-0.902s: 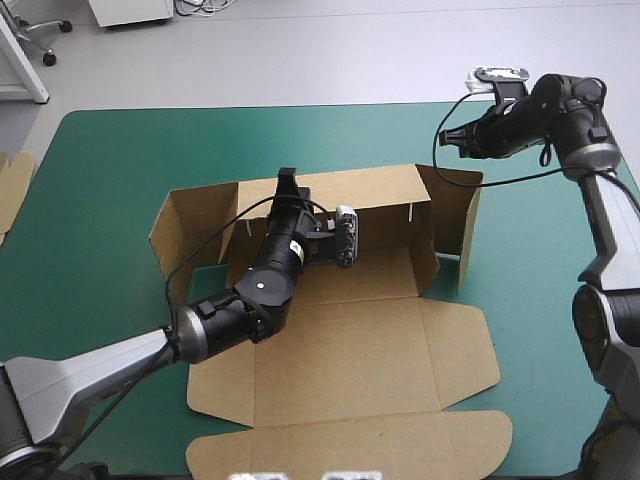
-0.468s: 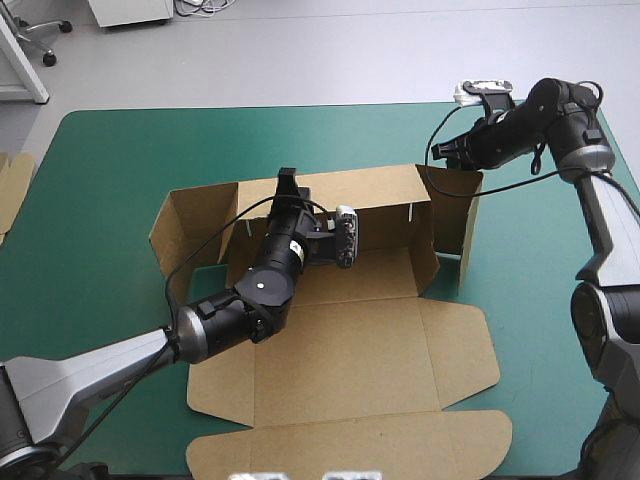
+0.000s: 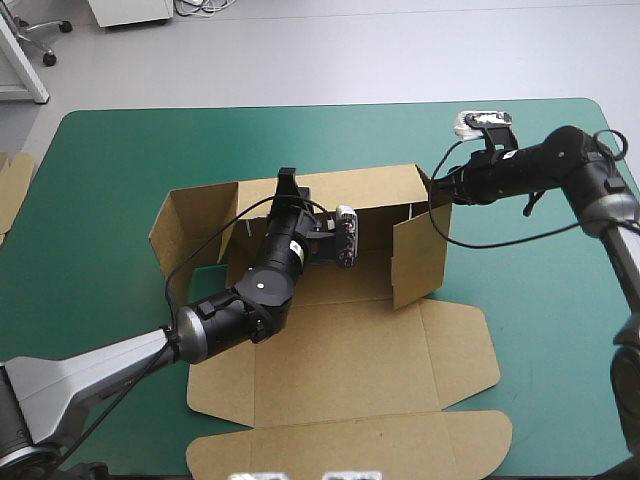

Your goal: Fold the box

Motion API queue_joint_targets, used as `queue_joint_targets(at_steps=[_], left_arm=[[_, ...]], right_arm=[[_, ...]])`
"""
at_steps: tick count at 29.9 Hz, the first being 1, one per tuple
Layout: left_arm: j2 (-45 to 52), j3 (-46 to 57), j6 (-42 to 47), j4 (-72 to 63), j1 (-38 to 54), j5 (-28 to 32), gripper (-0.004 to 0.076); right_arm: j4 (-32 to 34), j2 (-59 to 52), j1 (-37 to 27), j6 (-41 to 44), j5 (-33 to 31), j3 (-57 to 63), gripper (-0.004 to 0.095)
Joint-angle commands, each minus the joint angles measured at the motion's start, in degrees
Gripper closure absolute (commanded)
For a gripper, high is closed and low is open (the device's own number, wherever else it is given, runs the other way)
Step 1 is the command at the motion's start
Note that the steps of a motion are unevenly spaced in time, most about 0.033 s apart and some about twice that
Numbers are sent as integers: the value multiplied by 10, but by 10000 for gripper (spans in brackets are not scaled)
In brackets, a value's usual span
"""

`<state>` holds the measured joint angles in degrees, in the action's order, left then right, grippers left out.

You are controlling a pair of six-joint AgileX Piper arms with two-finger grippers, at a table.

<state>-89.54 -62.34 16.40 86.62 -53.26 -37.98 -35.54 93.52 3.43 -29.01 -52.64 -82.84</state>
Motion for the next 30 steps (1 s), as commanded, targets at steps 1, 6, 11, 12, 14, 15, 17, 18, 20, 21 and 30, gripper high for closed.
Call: queue_joint_targets(at_steps=[1,6,11,12,14,15,17,18,20,21,30], left_arm=[[18,-14,8,11,-4,5,738],[18,-14,8,11,-4,7,738],[18,-14,8,11,-4,6,738],[18,-14,8,11,-4,6,738],[18,-14,8,11,-4,7,738],[18,-14,8,11,-4,7,738],[18,-14,8,11,-4,7,738],[18,-14,8,11,-4,7,738],[18,-14,8,11,-4,7,738],[18,-14,8,11,-4,7,738],[18,-14,8,11,-4,7,738]], right_arm=[[-77,-72,-3,-74,67,64,694],[-145,-95,-3,-143,84,139,694],[-171,-114,-1,-178,87,178,694],[-181,-119,-1,-196,87,187,694],[-203,-125,-1,-236,84,203,694],[-217,-129,-1,-251,82,212,694],[-235,-136,-1,-265,82,227,694],[-243,-141,-1,-271,82,237,694],[-252,-147,-1,-288,82,249,694],[-256,-150,-1,-299,79,254,694],[-273,-163,-1,-371,45,276,693]])
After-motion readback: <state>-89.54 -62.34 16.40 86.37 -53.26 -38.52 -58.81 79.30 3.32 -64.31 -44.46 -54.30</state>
